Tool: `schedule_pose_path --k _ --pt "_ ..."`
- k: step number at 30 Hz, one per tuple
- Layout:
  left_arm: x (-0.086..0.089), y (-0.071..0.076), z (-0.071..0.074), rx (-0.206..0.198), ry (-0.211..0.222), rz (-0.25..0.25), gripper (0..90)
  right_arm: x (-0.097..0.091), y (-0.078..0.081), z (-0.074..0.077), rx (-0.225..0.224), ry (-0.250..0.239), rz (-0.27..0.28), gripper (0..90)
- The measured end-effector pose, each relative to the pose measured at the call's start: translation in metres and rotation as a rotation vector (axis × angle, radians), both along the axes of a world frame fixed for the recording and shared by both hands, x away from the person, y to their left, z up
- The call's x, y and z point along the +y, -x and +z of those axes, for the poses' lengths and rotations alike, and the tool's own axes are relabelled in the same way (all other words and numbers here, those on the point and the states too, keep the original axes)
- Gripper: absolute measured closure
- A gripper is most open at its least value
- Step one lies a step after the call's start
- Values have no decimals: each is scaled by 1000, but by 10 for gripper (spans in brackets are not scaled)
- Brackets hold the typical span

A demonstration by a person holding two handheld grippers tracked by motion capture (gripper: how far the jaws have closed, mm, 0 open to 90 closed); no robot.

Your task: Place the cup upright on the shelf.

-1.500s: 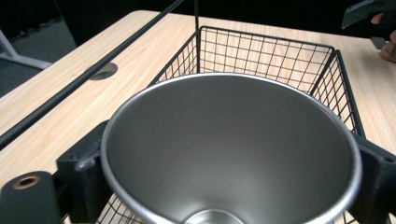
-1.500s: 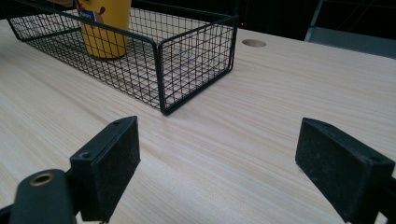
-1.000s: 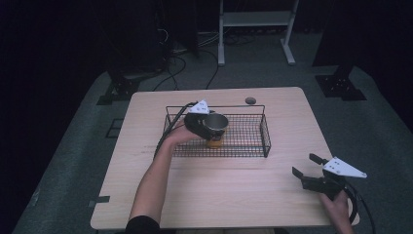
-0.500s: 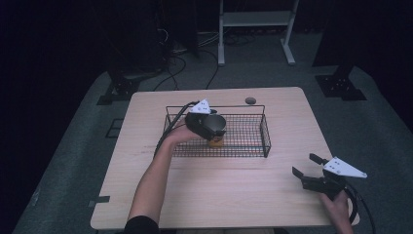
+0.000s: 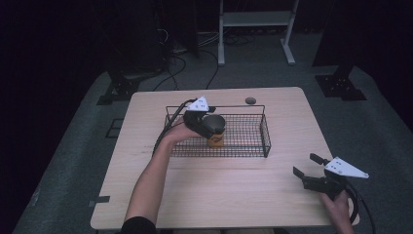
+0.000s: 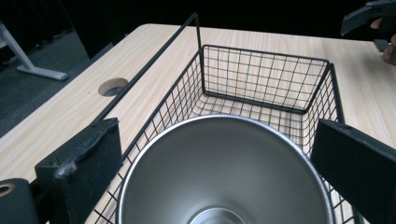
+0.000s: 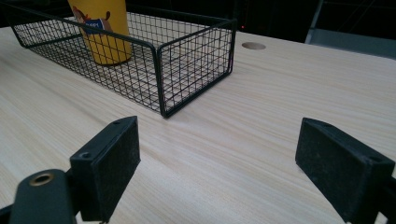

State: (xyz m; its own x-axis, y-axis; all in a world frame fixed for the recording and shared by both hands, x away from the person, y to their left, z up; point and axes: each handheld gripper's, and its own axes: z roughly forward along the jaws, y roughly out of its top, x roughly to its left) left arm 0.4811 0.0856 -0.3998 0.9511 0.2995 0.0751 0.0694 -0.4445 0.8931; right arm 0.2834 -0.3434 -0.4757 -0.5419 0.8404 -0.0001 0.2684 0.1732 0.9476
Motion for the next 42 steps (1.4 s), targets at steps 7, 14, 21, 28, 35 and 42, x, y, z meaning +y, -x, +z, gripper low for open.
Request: schedule_pose_path --k 7,14,21,28,35,42 --pt "6 5 12 -22 40 14 15 1 0 0 4 9 -2 128" --pt "6 14 22 -36 59 -7 4 3 0 0 9 22 -7 128" --pt "2 24 26 -48 90 -32 4 2 0 0 9 14 -7 128" --pt "4 29 24 -50 95 -33 4 1 0 0 11 10 -9 128" --pt "11 39 22 -53 105 -28 4 1 0 0 11 6 -9 128" --pt "13 46 25 -63 96 -39 4 2 0 0 13 9 -8 128"
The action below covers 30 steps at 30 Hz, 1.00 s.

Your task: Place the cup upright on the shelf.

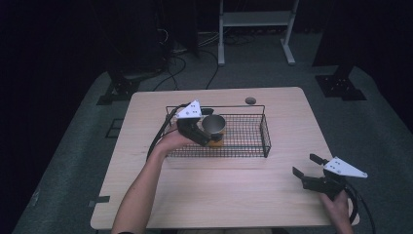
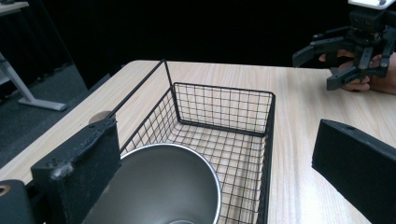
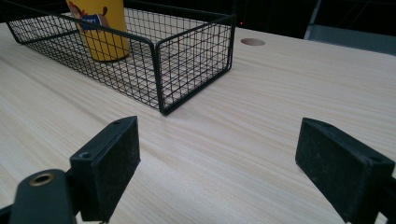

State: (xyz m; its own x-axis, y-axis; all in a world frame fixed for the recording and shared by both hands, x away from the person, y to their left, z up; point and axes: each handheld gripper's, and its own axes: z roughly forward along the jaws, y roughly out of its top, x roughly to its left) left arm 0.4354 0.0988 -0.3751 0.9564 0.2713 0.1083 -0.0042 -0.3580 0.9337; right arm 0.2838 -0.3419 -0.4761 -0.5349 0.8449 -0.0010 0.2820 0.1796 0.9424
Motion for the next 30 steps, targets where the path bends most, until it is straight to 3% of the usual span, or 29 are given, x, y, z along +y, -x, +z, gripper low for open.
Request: schedule_pose_path --k 8,30 --pt "-1 9 4 -13 17 -22 4 0 0 0 1 0 -1 128" --pt "11 25 2 -26 27 -24 5 0 0 0 0 0 1 128"
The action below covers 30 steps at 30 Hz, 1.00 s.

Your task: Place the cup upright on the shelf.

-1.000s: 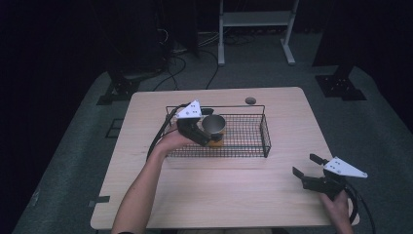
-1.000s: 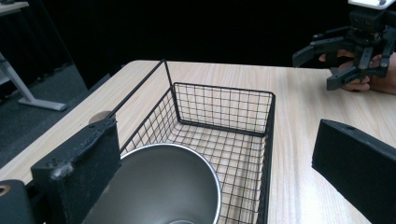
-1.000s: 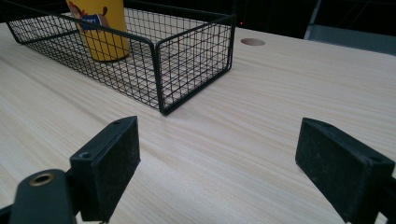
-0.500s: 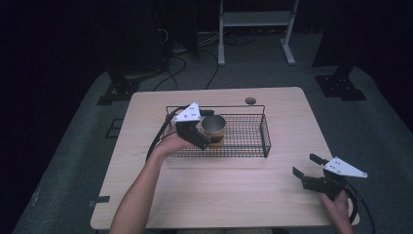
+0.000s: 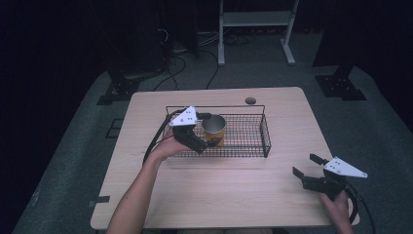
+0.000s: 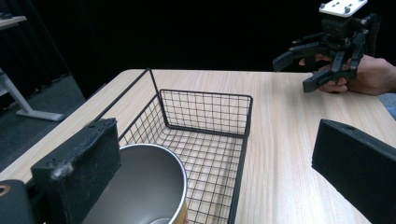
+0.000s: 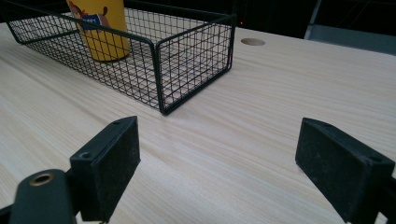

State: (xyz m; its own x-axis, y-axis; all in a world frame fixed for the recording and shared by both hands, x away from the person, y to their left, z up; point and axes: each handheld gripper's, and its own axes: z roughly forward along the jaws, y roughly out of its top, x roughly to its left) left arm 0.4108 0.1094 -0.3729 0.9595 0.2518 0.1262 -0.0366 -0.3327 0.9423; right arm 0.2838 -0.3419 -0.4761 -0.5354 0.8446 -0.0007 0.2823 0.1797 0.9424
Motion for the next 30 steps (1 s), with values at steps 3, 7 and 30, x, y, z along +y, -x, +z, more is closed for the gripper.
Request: schedule_pose_path --k 3,7,30 --pt "2 3 0 -2 6 -3 4 0 0 0 0 0 0 128" --pt "4 9 0 -9 12 -8 5 0 0 0 1 1 0 128" --pt "11 37 -9 -23 46 -44 5 1 0 0 3 3 1 128"
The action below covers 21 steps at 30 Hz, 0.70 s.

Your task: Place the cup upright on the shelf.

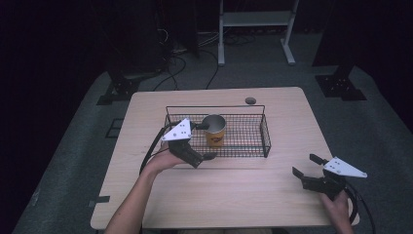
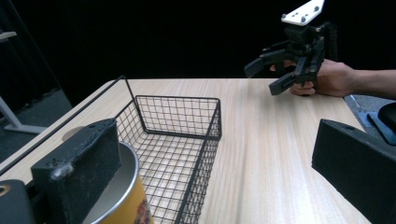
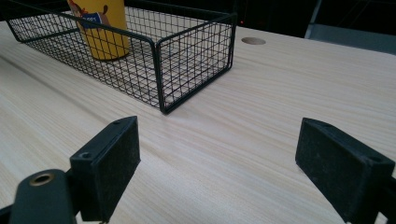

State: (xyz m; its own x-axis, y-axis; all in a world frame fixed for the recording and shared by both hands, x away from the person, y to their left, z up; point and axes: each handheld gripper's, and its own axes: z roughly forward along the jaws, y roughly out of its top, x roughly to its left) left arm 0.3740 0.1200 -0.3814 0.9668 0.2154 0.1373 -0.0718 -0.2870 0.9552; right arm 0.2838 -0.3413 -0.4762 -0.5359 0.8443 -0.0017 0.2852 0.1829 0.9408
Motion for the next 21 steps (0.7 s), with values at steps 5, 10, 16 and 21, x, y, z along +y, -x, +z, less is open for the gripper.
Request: schedule_pose_path --k 5,10,16,21 --pt "2 3 -2 2 0 0 5 0 0 0 0 1 0 128" --pt "3 8 -6 3 -12 3 5 0 0 0 1 2 0 128" --pt "5 13 -11 6 -1 1 5 0 0 0 2 4 1 128" --pt "6 16 -14 18 -7 -3 5 0 0 0 1 4 2 128"
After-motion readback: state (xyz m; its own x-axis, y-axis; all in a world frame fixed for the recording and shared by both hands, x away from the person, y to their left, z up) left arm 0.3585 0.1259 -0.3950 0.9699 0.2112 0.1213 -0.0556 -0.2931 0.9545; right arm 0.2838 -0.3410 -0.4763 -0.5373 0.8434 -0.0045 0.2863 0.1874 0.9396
